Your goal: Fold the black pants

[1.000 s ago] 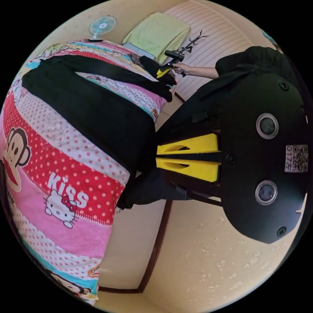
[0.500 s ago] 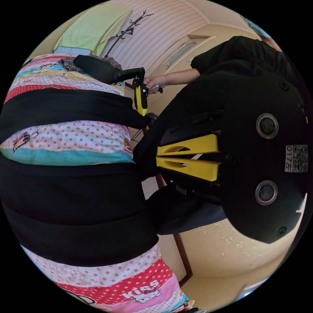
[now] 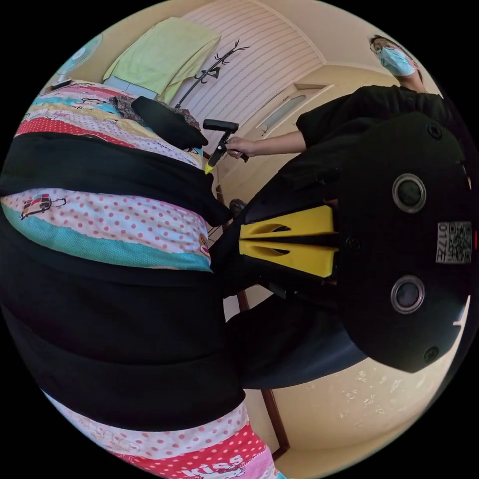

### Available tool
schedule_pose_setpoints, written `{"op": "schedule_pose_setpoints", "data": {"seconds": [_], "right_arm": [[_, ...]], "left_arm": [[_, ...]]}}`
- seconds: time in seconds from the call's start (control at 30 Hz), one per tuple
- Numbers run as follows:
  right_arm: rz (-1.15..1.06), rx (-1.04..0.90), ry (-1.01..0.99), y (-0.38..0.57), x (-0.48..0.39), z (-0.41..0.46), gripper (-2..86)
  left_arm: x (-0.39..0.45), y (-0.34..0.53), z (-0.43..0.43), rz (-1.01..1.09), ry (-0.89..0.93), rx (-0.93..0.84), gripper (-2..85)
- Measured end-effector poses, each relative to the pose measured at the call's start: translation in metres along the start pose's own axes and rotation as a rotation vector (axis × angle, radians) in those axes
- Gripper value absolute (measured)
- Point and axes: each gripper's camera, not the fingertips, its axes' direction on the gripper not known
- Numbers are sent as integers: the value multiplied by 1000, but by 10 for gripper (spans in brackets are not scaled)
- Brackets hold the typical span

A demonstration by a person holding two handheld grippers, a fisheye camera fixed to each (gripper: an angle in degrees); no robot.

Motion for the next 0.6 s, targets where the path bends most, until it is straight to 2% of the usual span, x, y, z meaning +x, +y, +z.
{"op": "schedule_pose_setpoints", "data": {"seconds": [0.1,0.2,0.3,0.37,0.47,0.6], "right_arm": [[22,-153,-45,-11,-10,30,138],[96,-44,-73,6,-14,20,128],[203,134,-381,38,7,5,125],[292,304,-664,66,31,0,118],[364,495,-891,87,50,-5,97],[317,525,-1115,89,47,-17,37]], "left_arm": [[8,-7,6,12,-8,-17,-10],[15,-9,4,30,-3,2,-10],[13,-9,0,27,15,23,-10],[6,-10,-1,7,32,38,-10],[-7,-9,-1,-35,92,70,-10],[-20,-8,4,-76,176,91,-10]]}}
